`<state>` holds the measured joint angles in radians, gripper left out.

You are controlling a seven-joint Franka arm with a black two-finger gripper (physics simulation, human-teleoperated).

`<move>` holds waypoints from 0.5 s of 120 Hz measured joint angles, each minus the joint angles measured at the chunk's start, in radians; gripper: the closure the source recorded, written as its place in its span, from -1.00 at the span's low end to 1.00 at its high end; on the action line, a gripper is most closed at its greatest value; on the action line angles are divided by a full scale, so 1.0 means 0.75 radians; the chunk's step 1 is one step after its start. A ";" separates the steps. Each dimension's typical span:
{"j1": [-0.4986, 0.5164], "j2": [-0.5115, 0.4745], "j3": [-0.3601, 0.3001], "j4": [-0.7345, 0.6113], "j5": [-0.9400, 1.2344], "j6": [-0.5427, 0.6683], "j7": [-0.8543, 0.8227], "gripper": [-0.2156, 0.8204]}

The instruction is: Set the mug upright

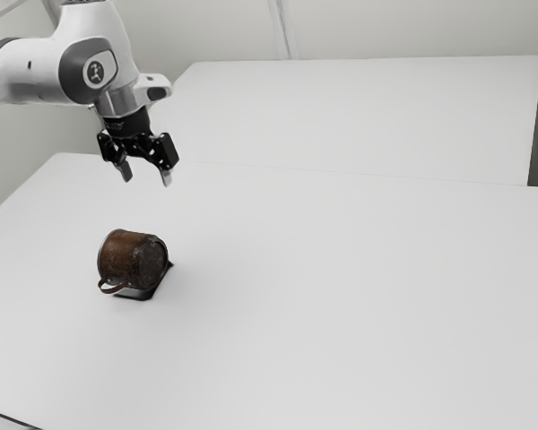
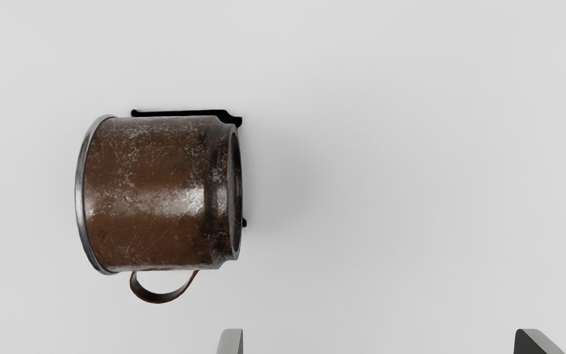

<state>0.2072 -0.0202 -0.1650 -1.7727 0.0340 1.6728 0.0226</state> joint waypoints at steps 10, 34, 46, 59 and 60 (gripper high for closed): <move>0.027 -0.008 -0.001 -0.059 -0.011 0.050 -0.004 -0.58; 0.149 0.012 -0.001 -0.143 -0.067 0.113 -0.007 -0.58; 0.221 0.038 -0.001 -0.160 -0.114 0.144 0.040 -0.58; 0.306 0.081 -0.003 -0.160 -0.180 0.184 0.140 -0.58; 0.314 0.085 -0.003 -0.159 -0.186 0.188 0.149 -0.58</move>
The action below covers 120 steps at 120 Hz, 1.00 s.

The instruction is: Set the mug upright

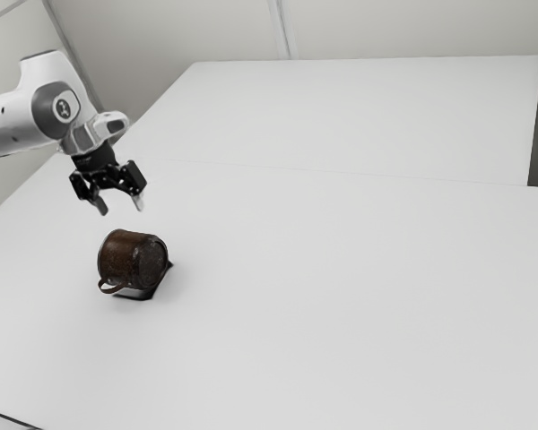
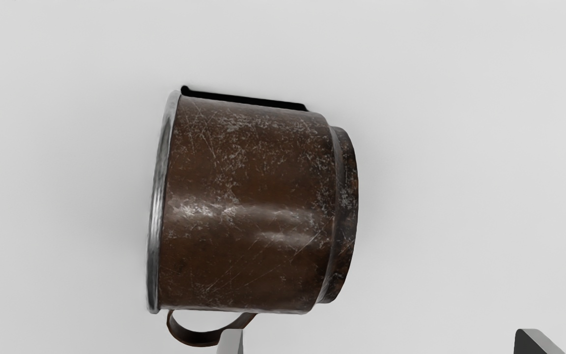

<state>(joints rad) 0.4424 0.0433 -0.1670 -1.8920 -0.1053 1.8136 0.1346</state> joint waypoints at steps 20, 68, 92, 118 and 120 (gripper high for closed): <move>0.203 0.073 0.000 0.014 -0.125 0.053 0.212 -0.58; 0.399 0.323 -0.004 0.146 -0.397 0.045 0.741 -0.58; 0.457 0.457 -0.003 0.231 -0.512 -0.055 0.895 -0.58; 0.466 0.521 -0.002 0.231 -0.611 -0.166 0.973 -0.58; 0.466 0.524 -0.002 0.231 -0.620 -0.174 0.978 -0.58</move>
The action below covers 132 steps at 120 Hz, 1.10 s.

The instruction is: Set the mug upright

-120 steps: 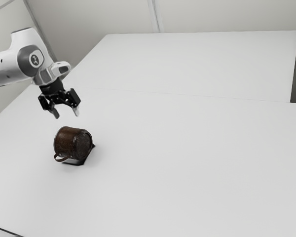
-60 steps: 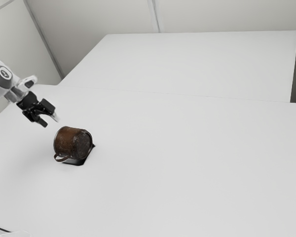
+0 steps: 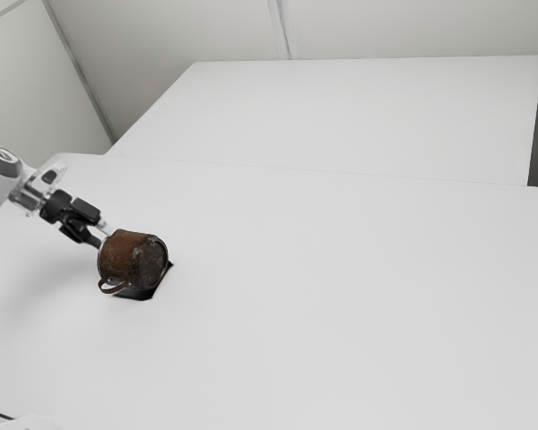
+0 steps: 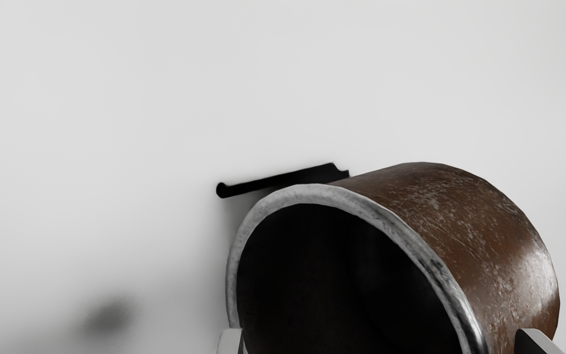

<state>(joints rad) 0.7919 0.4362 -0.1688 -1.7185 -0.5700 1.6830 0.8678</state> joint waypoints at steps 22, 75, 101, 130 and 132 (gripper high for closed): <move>0.026 0.021 0.001 -0.016 -0.102 -0.109 0.029 -0.48; 0.033 0.048 -0.005 -0.004 -0.171 -0.320 0.028 0.51; 0.032 0.041 -0.007 0.001 -0.182 -0.413 0.012 0.73; 0.026 0.028 -0.015 0.002 -0.185 -0.443 0.001 0.87; 0.025 0.025 -0.015 0.002 -0.185 -0.443 0.000 0.88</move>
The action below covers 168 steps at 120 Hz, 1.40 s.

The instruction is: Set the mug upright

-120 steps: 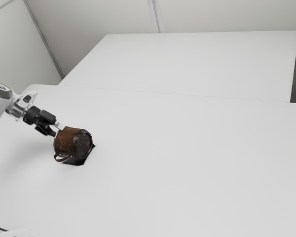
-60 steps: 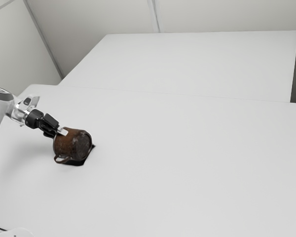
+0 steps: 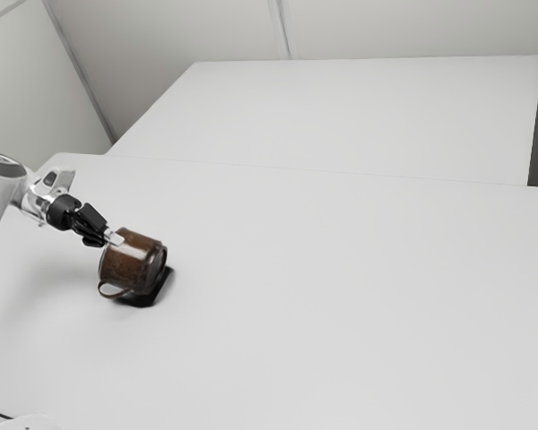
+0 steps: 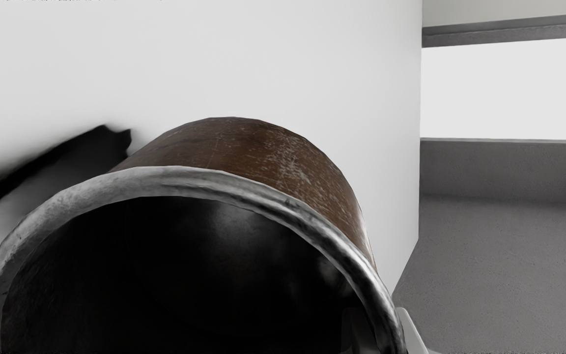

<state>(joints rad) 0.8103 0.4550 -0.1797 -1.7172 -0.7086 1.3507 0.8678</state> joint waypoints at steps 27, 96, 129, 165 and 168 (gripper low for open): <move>-0.083 -0.178 -0.024 -0.072 0.077 0.092 -0.001 0.92; -0.292 -0.643 -0.225 -0.594 0.434 0.917 0.224 0.93; -0.282 -0.703 -0.320 -0.720 0.627 1.180 0.291 0.93; -0.265 -0.729 -0.367 -0.791 0.738 1.271 0.334 0.93; -0.264 -0.731 -0.369 -0.794 0.740 1.272 0.337 0.93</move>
<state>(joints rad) 0.6124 -0.0935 -0.4568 -2.3127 -0.1534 2.3049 1.1202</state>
